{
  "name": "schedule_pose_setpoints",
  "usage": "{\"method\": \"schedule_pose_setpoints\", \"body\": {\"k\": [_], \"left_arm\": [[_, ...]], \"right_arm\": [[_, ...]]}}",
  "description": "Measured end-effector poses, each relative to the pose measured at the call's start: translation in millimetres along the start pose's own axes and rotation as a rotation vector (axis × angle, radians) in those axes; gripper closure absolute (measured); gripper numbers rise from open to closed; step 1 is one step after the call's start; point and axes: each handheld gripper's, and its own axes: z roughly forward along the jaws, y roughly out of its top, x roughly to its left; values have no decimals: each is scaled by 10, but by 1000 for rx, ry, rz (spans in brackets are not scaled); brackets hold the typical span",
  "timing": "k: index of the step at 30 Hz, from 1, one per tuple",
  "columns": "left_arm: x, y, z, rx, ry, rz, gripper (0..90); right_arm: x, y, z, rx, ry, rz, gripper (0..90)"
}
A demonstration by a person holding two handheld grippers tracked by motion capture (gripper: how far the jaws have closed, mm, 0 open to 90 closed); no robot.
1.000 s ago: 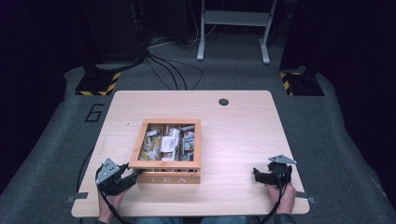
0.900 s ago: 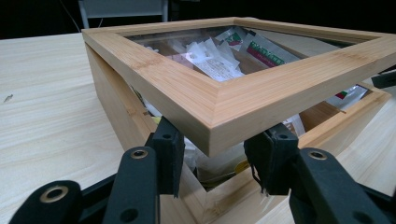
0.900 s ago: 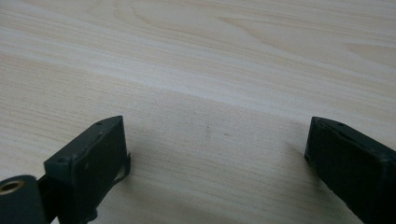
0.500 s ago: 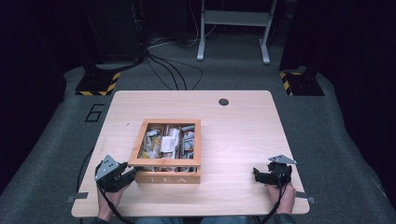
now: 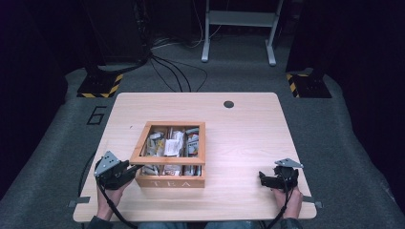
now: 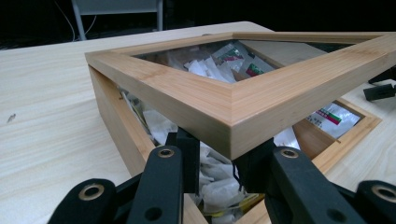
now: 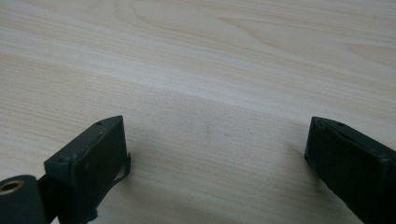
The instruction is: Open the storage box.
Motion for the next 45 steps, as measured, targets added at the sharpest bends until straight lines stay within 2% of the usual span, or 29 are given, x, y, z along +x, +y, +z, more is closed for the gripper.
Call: {"method": "schedule_pose_setpoints", "body": {"k": [11, 22, 45], "left_arm": [[7, 156, 13, 11, 14, 7, 724], [10, 358, 53, 26, 6, 27, 721], [11, 740, 128, -4, 3, 49, 723]], "right_arm": [[-4, -1, -1, 2, 0, -6, 52], [-2, 0, -3, 4, -1, -2, 52], [0, 0, -4, 6, -1, 2, 52]]}}
